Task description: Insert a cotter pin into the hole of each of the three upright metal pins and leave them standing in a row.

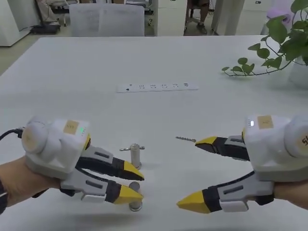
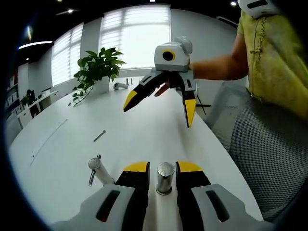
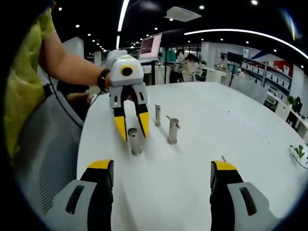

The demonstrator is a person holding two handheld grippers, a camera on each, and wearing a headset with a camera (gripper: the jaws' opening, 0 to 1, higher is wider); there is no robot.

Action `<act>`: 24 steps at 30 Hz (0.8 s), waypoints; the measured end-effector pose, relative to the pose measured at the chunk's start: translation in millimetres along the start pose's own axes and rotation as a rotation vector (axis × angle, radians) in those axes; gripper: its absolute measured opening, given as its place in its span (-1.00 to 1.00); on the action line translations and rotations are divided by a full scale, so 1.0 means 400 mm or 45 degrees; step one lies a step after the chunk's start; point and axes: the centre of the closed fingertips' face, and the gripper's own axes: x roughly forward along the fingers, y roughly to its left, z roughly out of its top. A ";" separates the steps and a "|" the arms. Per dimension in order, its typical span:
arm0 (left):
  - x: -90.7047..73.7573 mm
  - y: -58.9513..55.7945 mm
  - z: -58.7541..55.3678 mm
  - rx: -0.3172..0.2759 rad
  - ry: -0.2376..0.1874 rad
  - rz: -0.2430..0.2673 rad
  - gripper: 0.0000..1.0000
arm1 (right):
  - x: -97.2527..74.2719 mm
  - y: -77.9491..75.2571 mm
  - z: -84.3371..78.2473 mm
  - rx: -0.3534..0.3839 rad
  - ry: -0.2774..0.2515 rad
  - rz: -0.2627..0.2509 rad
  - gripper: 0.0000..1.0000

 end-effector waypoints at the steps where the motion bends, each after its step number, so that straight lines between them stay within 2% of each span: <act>1: -0.003 -0.001 0.004 -0.008 -0.002 0.005 -0.59 | 0.000 0.000 0.000 -0.001 0.000 0.001 0.68; 6: -0.032 -0.011 0.056 -0.047 -0.069 0.065 -0.55 | -0.006 -0.009 0.007 -0.004 -0.005 -0.011 0.67; 8: -0.049 -0.011 0.088 -0.052 -0.129 0.108 -0.54 | -0.011 -0.016 0.011 -0.010 -0.005 -0.019 0.67; 11: -0.074 -0.015 0.118 -0.081 -0.163 0.164 -0.54 | -0.019 -0.028 0.018 -0.017 -0.008 -0.030 0.66; 12: -0.082 -0.016 0.125 -0.113 -0.165 0.191 -0.52 | -0.023 -0.034 0.021 -0.022 -0.008 -0.038 0.66; 14: -0.093 -0.017 0.137 -0.154 -0.186 0.224 -0.49 | -0.026 -0.038 0.026 -0.023 -0.014 -0.040 0.65; 19: -0.118 -0.032 0.162 -0.159 -0.229 0.299 -0.50 | -0.031 -0.052 0.031 -0.031 -0.010 -0.054 0.63; 24: -0.125 -0.038 0.165 -0.164 -0.237 0.369 -0.43 | -0.041 -0.069 0.043 -0.055 0.003 -0.060 0.63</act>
